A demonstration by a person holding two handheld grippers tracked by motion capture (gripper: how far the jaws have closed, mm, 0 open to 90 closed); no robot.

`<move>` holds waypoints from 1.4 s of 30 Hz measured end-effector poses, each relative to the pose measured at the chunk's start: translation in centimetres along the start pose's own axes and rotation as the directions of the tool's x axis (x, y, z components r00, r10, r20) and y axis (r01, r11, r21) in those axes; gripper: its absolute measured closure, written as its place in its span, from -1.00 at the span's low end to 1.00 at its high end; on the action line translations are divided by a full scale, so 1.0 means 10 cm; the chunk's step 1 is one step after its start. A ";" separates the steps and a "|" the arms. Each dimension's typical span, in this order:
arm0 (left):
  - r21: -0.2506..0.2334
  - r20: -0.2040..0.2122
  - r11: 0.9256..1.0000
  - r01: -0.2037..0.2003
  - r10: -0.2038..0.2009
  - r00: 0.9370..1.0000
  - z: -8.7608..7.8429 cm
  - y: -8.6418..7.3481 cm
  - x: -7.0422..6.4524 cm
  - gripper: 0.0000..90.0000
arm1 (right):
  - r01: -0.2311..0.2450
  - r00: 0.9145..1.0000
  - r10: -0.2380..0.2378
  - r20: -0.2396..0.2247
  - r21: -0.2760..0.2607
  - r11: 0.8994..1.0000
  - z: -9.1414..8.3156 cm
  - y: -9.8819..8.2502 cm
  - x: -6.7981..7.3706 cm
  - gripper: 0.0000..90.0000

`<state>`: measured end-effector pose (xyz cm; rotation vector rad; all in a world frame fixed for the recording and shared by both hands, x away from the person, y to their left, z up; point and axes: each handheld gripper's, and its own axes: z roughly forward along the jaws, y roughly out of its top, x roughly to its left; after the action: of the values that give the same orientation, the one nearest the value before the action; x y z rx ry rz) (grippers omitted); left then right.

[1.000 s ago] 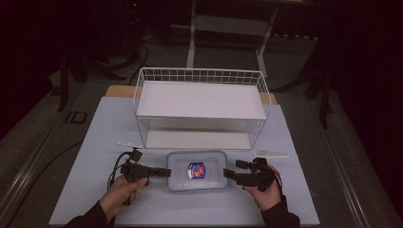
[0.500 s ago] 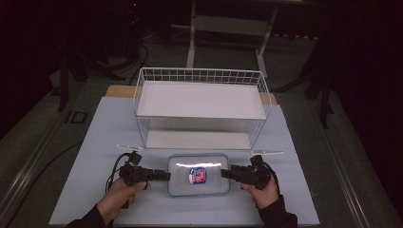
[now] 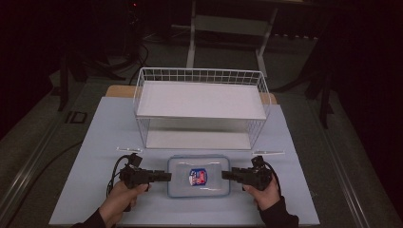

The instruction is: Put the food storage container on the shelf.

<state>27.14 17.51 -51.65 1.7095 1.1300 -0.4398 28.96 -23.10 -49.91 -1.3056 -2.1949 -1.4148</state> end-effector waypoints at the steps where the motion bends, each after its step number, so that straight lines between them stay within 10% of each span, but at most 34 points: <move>1: -0.002 -0.006 1.000 0.001 -0.001 1.000 0.00 0.00 -0.01 0.27 | 0.002 1.000 -0.002 0.004 -0.001 1.000 -0.01 0.00 0.01 0.11; 27: -0.091 -0.084 0.991 -0.103 0.095 0.992 0.08 0.36 -0.12 0.24 | 0.043 0.996 -0.037 0.077 -0.080 0.996 -0.11 0.31 0.01 0.10; 42: -0.183 -0.126 0.968 -0.171 0.149 0.981 0.18 0.51 -0.02 0.23 | 0.097 0.991 -0.083 0.102 -0.138 0.986 -0.06 0.49 -0.15 0.09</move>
<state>31.73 15.46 -49.55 1.6544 1.0667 -0.1304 33.43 -23.74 -47.40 -1.3622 -2.2778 -1.6011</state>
